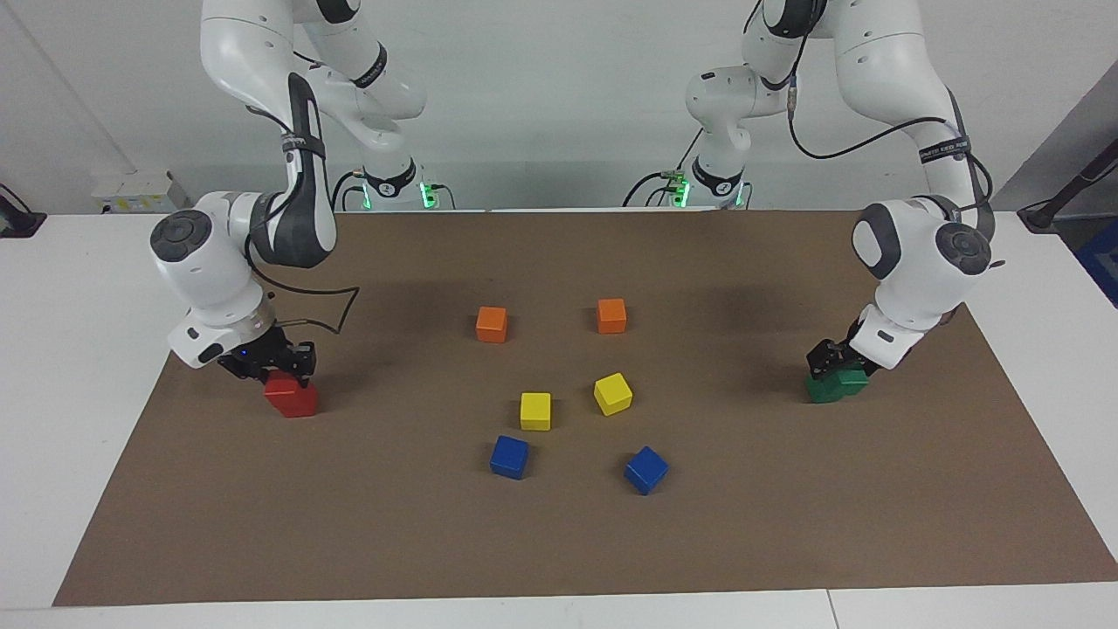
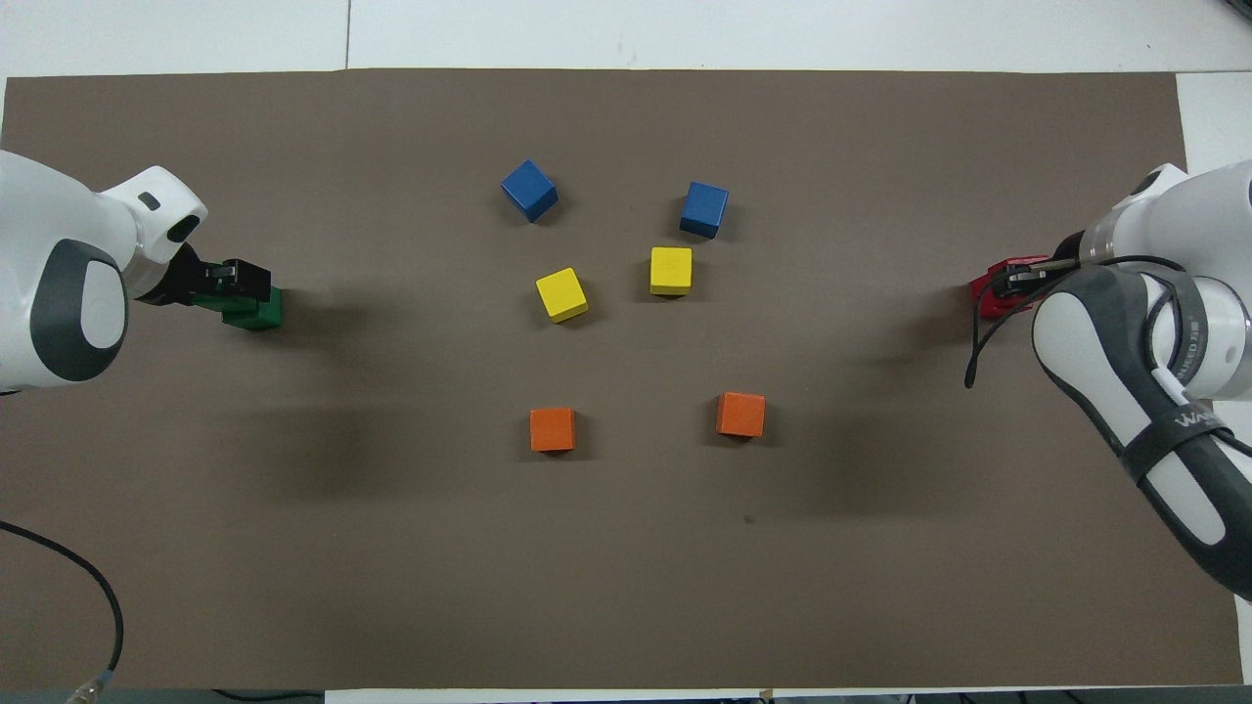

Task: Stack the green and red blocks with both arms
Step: 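Stack the green with the left gripper while the right gripper lowers red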

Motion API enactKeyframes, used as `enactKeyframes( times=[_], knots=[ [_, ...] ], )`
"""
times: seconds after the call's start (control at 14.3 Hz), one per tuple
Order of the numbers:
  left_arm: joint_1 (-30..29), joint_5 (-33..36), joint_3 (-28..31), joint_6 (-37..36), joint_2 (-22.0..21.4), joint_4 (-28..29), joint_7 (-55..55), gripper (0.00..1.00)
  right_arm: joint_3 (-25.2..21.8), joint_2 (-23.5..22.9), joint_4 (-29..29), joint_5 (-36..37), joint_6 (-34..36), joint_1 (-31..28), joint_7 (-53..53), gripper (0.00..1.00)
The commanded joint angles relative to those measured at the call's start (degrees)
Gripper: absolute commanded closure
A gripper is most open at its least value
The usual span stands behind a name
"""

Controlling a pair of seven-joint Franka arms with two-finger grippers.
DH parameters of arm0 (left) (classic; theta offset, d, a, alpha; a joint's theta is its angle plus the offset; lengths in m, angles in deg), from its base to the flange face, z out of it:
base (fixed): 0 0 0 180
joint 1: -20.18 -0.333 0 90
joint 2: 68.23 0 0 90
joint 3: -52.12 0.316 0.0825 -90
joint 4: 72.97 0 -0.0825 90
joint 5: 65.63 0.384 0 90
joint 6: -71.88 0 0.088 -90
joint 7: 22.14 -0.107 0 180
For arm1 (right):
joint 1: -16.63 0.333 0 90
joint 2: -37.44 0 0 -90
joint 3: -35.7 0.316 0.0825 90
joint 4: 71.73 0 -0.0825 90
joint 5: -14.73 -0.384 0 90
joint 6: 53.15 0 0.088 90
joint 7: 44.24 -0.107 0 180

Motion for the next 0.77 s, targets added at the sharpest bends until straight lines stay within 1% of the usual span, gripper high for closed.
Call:
enactKeyframes(
  times=[0.0,0.14,0.35,0.42,0.49,0.56,0.63,0.7],
  knots=[
    [0.13,-0.73,0.15,-7.17,-3.25,-3.31,-0.1,0.0,0.52,0.33,-1.07,0.48,-1.3,-1.0,1.04,1.0],
    [-0.57,-0.82,0.15,-9.29,-6.41,-3.32,-0.27,0.0,0.52,0.33,-1.07,0.48,-1.3,-1.0,0.96,1.0],
    [-0.75,-0.82,0.42,-14.99,-9.75,-3.32,-0.19,0.0,0.52,0.33,-1.16,0.48,-1.3,-1.0,0.96,1.0],
    [-0.75,-0.82,0.5,-16.75,-10.89,-3.32,-0.19,0.0,0.52,0.33,-1.16,0.48,-1.3,-1.0,0.87,0.96],
    [-0.75,-0.82,0.5,-18.51,-12.3,-3.32,0.07,0.0,0.52,0.33,-1.16,0.48,-1.39,-1.0,0.87,0.52],
    [-0.83,-0.82,0.5,-20.27,-13.7,-3.32,0.08,0.0,0.52,0.33,-1.16,0.48,-1.39,-1.0,0.7,0.18],
    [-1.01,-0.82,0.5,-21.76,-15.11,-3.32,0.16,0.0,0.52,0.33,-1.07,0.48,-1.39,-1.0,0.61,0.02],
    [-1.88,-0.82,0.5,-22.91,-16.52,-3.23,0.16,0.0,0.52,0.33,-1.07,0.48,-1.39,-1.0,0.61,0.0]
  ],
)
